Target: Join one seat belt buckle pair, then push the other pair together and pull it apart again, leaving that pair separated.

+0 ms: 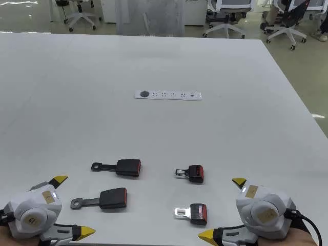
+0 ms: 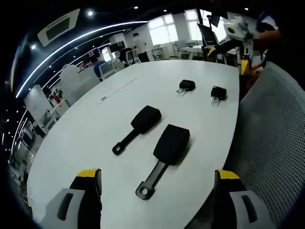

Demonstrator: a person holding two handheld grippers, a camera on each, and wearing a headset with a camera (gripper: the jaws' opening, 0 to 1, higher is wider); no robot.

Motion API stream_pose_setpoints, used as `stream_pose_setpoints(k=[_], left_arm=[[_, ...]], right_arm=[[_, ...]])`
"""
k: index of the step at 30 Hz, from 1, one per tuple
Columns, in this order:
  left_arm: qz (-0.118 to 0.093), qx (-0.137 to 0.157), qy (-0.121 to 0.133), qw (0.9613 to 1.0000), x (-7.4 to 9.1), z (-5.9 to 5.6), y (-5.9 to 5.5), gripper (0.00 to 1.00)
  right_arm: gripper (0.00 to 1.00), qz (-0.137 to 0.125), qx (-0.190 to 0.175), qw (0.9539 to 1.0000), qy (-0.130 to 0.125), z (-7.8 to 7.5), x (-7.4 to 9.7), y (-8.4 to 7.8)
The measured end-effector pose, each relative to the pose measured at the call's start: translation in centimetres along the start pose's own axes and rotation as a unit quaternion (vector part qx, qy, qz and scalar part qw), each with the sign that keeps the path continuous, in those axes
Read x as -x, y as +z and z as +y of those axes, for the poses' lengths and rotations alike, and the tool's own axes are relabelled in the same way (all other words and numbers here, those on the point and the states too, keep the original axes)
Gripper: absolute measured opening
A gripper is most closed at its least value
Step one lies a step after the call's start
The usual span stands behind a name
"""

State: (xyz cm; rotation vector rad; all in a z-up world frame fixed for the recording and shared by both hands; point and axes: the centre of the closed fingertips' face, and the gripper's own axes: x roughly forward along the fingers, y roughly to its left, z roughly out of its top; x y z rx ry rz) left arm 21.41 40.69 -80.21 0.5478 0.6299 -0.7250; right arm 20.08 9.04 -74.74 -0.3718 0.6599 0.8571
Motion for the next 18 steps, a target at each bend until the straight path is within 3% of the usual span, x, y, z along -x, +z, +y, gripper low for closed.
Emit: stream_pose_setpoints(k=[3, 18], left_arm=[[0.002, 0.001, -0.001, 1.0000, -0.05, -0.07, -0.08, 1.00], [0.005, 0.001, -0.007, 1.0000, -0.27, -0.37, -0.13, 1.00]], right_arm=[[1.00, 0.020, 0.056, 0.9982, -0.004, 0.06, -0.15, -0.17], [1.00, 0.018, 0.048, 0.9987, -0.006, -0.80, -0.59, -0.42]])
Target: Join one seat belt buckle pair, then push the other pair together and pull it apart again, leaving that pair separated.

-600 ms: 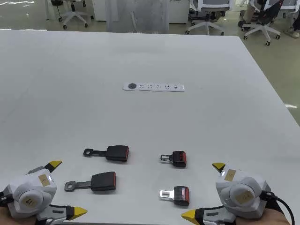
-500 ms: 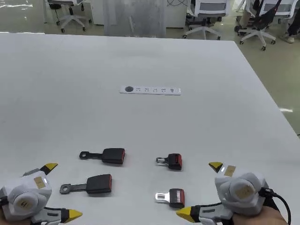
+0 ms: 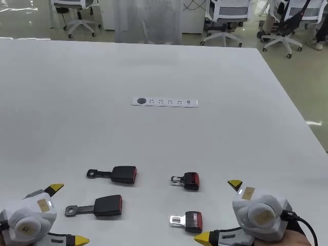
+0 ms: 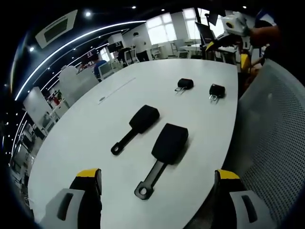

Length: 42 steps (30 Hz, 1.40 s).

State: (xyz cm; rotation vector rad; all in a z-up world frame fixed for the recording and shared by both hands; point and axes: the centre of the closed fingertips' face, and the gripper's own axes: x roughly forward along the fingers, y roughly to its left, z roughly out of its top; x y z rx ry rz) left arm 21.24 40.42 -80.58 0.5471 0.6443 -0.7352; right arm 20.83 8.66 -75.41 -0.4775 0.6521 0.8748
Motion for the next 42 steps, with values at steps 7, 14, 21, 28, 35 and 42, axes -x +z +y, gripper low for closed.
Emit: stream_pose_setpoints(k=[7, 14, 21, 28, 35, 42], left_arm=[[0.001, -0.001, -0.002, 1.0000, 0.0, 0.0, -0.1, 1.00], [0.003, 0.000, -0.003, 1.0000, 0.0, -0.1, 0.0, 1.00], [-0.008, -0.017, -0.002, 0.9998, 0.2, -0.4, 0.6, 1.00], [-0.028, 0.034, 0.023, 0.9988, 0.9, 1.6, 0.8, 1.00], [-0.027, 0.023, 0.012, 0.9993, 0.6, 0.9, 0.8, 1.00], [-0.028, 0.023, 0.013, 0.9993, 0.7, 1.1, 0.7, 1.00]], right_arm=[[1.00, -0.007, -0.008, 0.9999, -0.005, -0.2, -0.6, 0.1], [1.00, -0.005, -0.007, 1.0000, 0.001, 0.6, -1.0, 0.2], [0.97, -0.009, 0.016, 0.9998, 0.001, 0.4, -0.8, 0.8], [0.97, -0.021, 0.011, 0.9997, -0.003, 0.2, -1.0, 1.2], [0.97, -0.043, -0.013, 0.9990, 0.003, 0.4, -1.4, 1.7], [0.97, -0.048, -0.005, 0.9987, 0.015, 0.8, -1.9, 1.8]])
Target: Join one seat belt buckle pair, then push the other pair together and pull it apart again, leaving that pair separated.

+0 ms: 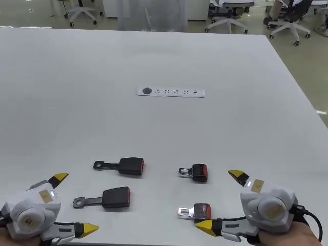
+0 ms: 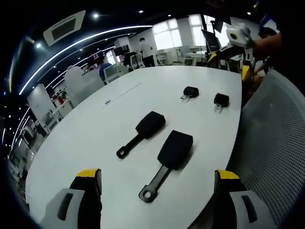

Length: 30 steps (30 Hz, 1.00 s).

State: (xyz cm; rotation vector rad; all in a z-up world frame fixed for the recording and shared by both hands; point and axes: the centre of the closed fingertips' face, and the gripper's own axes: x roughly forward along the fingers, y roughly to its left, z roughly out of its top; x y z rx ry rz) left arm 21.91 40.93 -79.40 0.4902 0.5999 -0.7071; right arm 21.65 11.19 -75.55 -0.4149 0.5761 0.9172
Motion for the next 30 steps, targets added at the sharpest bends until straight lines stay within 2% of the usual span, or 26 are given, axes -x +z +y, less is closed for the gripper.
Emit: stream_pose_setpoints(k=[7, 10, 13, 15, 17, 22, 26, 30], left_arm=[[0.000, -0.009, -0.004, 1.0000, -0.1, -0.3, 0.2, 1.00], [-0.001, -0.003, -0.003, 1.0000, 0.2, -0.2, 0.3, 0.95], [-0.013, -0.027, 0.000, 0.9996, 0.3, -0.1, 1.0, 1.00], [-0.015, -0.015, -0.005, 0.9998, 0.4, -0.2, 1.1, 0.99], [-0.018, -0.014, -0.004, 0.9997, 0.7, -0.1, 1.3, 0.99], [-0.017, -0.018, -0.026, 0.9994, 1.2, -0.7, 1.8, 0.96], [-0.021, -0.020, -0.043, 0.9987, 1.5, -1.2, 2.9, 0.94], [-0.011, -0.025, -0.062, 0.9977, 1.3, -1.7, 3.2, 0.92]], right_arm=[[0.95, -0.003, 0.008, 0.9999, 0.005, 0.1, 0.2, 0.1], [0.92, 0.002, 0.014, 0.9999, 0.005, -0.1, 0.4, -0.1], [0.89, 0.003, 0.012, 0.9999, 0.003, -0.4, 0.9, 0.1], [0.89, -0.004, 0.008, 1.0000, 0.002, -0.5, 1.2, 0.6], [0.88, 0.002, 0.019, 0.9998, 0.001, -0.7, 1.4, 0.6], [0.86, 0.004, 0.021, 0.9998, 0.005, -0.7, 1.4, 0.4], [0.85, 0.013, 0.031, 0.9994, 0.013, -0.4, 1.1, -0.2], [0.78, 0.015, 0.034, 0.9989, 0.028, 0.2, 0.9, -0.4]])
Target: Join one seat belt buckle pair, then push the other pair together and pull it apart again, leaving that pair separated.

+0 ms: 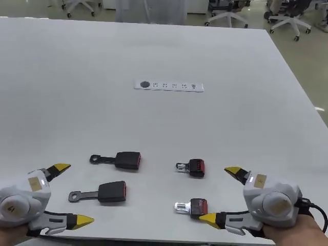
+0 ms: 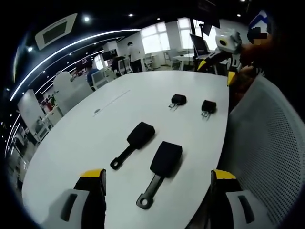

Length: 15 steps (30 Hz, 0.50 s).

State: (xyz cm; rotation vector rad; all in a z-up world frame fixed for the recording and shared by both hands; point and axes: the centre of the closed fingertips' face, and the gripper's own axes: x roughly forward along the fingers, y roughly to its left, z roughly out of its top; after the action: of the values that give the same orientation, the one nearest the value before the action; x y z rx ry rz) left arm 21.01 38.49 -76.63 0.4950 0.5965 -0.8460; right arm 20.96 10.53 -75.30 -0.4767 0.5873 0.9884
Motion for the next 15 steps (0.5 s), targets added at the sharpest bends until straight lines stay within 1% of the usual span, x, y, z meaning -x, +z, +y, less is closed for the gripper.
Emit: stream_pose_setpoints(k=[1, 2, 3, 5, 6, 7, 9, 10, 11, 12, 14, 15], left_arm=[[0.008, 0.002, -0.005, 1.0000, -0.2, -0.1, -0.1, 0.92], [0.011, 0.000, -0.008, 0.9999, -0.3, -0.1, -0.2, 0.91], [0.019, -0.004, -0.013, 0.9997, -0.5, -0.1, -0.4, 0.90], [0.036, -0.005, -0.027, 0.9990, -0.7, -0.3, -0.9, 0.85], [0.042, -0.010, -0.030, 0.9986, -0.9, -0.4, -1.0, 0.84], [0.042, -0.019, -0.031, 0.9984, -1.0, -0.3, -1.0, 0.84], [0.051, -0.032, -0.042, 0.9973, -1.3, -0.5, -1.0, 0.84], [0.059, -0.045, -0.050, 0.9960, -1.6, -0.6, -1.1, 0.84], [0.065, -0.054, -0.052, 0.9951, -1.7, -0.5, -1.2, 0.84], [0.071, -0.060, -0.057, 0.9940, -1.9, -0.6, -1.2, 0.84], [0.079, -0.064, -0.066, 0.9926, -2.3, -0.7, -1.2, 0.82], [0.077, -0.064, -0.067, 0.9927, -2.5, -0.7, -1.1, 0.82]], right_arm=[[0.78, 0.002, 0.008, 1.0000, 0.004, 0.2, -0.2, 0.0], [0.77, 0.003, 0.011, 0.9999, 0.005, 0.2, -0.3, -0.1], [0.76, 0.005, 0.016, 0.9998, 0.010, 0.3, -0.3, -0.1], [0.74, 0.008, 0.019, 0.9997, 0.011, 0.2, -0.4, -0.1], [0.73, 0.011, 0.020, 0.9996, 0.014, 0.2, -0.5, -0.2], [0.72, 0.011, 0.023, 0.9996, 0.015, 0.2, -0.5, -0.1], [0.70, 0.012, 0.028, 0.9993, 0.022, 0.1, -0.7, -0.2], [0.69, 0.015, 0.033, 0.9989, 0.029, 0.2, -0.8, -0.2], [0.67, 0.017, 0.034, 0.9987, 0.034, 0.3, -1.0, -0.3], [0.66, 0.022, 0.038, 0.9979, 0.048, 0.8, -1.3, -0.5], [0.66, 0.029, 0.051, 0.9969, 0.052, 1.0, -1.6, -0.8], [0.65, 0.033, 0.053, 0.9962, 0.061, 1.2, -1.9, -0.9]])
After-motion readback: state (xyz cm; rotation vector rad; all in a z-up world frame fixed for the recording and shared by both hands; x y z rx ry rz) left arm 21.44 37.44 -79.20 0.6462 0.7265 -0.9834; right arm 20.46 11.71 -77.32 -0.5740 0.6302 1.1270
